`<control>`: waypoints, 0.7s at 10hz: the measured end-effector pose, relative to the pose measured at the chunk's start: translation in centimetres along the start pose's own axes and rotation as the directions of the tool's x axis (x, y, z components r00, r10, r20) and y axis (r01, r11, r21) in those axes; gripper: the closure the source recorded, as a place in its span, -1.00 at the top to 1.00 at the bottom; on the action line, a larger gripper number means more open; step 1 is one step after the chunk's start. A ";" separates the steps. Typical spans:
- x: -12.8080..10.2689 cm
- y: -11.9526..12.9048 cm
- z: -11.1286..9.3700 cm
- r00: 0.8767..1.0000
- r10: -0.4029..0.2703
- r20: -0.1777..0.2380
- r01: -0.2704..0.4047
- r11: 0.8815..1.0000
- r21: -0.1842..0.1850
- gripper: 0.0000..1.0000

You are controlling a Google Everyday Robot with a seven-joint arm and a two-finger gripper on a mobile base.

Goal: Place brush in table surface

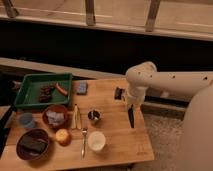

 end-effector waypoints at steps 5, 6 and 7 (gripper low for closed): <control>-1.7 0.8 -2.1 0.998 -0.020 0.064 0.019 0.999 0.028 -1.00; -1.7 1.0 -1.0 0.998 -0.021 0.052 0.020 1.000 0.023 -1.00; -1.6 1.1 0.2 0.999 -0.020 0.037 0.020 1.000 0.017 -1.00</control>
